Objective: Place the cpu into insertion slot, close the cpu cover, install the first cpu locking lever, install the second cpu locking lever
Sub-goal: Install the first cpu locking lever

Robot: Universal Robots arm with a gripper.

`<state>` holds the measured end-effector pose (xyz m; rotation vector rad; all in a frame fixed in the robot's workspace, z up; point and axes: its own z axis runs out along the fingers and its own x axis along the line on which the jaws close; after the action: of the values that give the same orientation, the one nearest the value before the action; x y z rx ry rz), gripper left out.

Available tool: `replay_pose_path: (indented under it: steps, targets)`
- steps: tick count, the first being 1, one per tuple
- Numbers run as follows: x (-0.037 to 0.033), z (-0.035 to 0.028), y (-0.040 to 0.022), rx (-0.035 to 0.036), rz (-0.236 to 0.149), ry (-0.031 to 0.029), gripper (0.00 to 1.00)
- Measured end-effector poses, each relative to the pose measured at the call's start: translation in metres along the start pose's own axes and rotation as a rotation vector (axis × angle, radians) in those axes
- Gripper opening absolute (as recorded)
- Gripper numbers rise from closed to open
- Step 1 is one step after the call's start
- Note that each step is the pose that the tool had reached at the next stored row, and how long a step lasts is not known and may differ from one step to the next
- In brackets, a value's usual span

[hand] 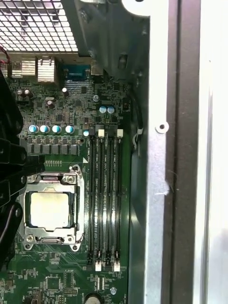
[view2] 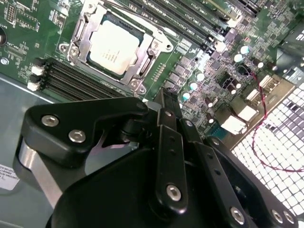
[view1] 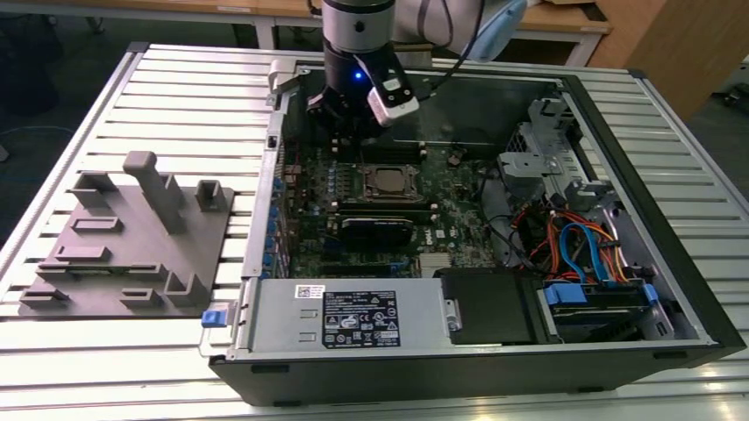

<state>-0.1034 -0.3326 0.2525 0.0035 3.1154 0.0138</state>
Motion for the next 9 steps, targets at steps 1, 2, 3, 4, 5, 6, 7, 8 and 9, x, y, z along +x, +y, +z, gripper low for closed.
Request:
replay_pose_path:
  steps: [1,2,3,4,5,6,7,8,9]
  targets:
    - [0.0000,-0.0001,0.0002,0.0002,0.005,0.0002,0.10]
    - [0.0001,0.0000,0.0006,0.0002,0.009,0.0000,0.10]
    - [0.0006,-0.0001,0.0007,0.0002,0.010,0.0000,0.10]
    - [0.0012,-0.0001,0.0008,0.0003,0.012,-0.0001,0.10]
    - [0.0021,-0.0001,0.0010,0.0003,0.013,-0.0001,0.10]
    - [0.0031,-0.0001,0.0014,0.0004,0.015,-0.0001,0.10]
    - [0.0039,-0.0001,0.0018,0.0004,0.017,0.0000,0.10]
    - [0.0044,-0.0001,0.0026,0.0004,0.018,-0.0002,0.10]
    - [0.0048,-0.0001,0.0037,0.0005,0.019,-0.0001,0.10]
